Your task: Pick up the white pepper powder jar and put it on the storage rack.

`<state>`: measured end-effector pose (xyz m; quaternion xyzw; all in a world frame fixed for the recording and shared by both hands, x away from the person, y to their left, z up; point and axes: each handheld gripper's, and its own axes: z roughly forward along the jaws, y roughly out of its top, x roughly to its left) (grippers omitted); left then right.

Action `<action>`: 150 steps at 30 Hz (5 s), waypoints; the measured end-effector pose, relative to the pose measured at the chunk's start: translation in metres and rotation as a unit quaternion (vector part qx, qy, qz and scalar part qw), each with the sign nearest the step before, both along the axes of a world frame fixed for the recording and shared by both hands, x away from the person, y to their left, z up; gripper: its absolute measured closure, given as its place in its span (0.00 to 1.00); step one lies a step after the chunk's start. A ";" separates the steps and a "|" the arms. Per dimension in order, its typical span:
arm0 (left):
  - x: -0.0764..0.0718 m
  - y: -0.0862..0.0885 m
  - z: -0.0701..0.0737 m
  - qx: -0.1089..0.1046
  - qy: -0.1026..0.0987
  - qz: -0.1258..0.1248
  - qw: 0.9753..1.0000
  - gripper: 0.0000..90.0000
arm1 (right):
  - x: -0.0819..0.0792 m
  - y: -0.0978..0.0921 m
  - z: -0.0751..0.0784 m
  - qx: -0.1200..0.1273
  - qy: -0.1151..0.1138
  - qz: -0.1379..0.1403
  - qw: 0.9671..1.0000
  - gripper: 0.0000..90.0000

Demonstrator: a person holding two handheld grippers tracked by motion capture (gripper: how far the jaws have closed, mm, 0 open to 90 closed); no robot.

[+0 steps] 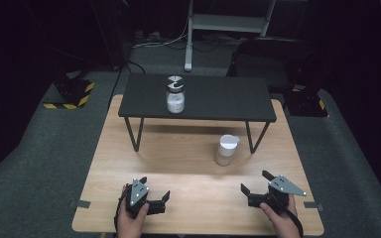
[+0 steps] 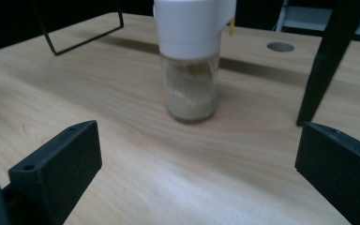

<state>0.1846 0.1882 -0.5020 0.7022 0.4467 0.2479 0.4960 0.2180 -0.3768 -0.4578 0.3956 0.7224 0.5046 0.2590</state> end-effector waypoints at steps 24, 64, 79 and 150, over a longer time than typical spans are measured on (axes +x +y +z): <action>0.001 0.007 -0.002 -0.015 0.001 -0.008 1.000 0.01 | 0.079 0.053 -0.012 0.004 0.011 0.002 1.000 0.01; 0.002 0.010 -0.003 -0.019 0.002 -0.013 1.000 0.01 | 0.096 0.092 -0.023 0.009 -0.023 -0.045 0.999 0.34; 0.002 0.008 -0.002 -0.016 0.002 -0.015 1.000 0.01 | 0.074 0.079 -0.006 0.015 -0.056 -0.027 0.998 0.34; 0.003 0.003 0.002 -0.008 0.013 -0.021 1.000 0.01 | 0.032 0.041 0.107 0.053 -0.124 -0.052 0.990 0.34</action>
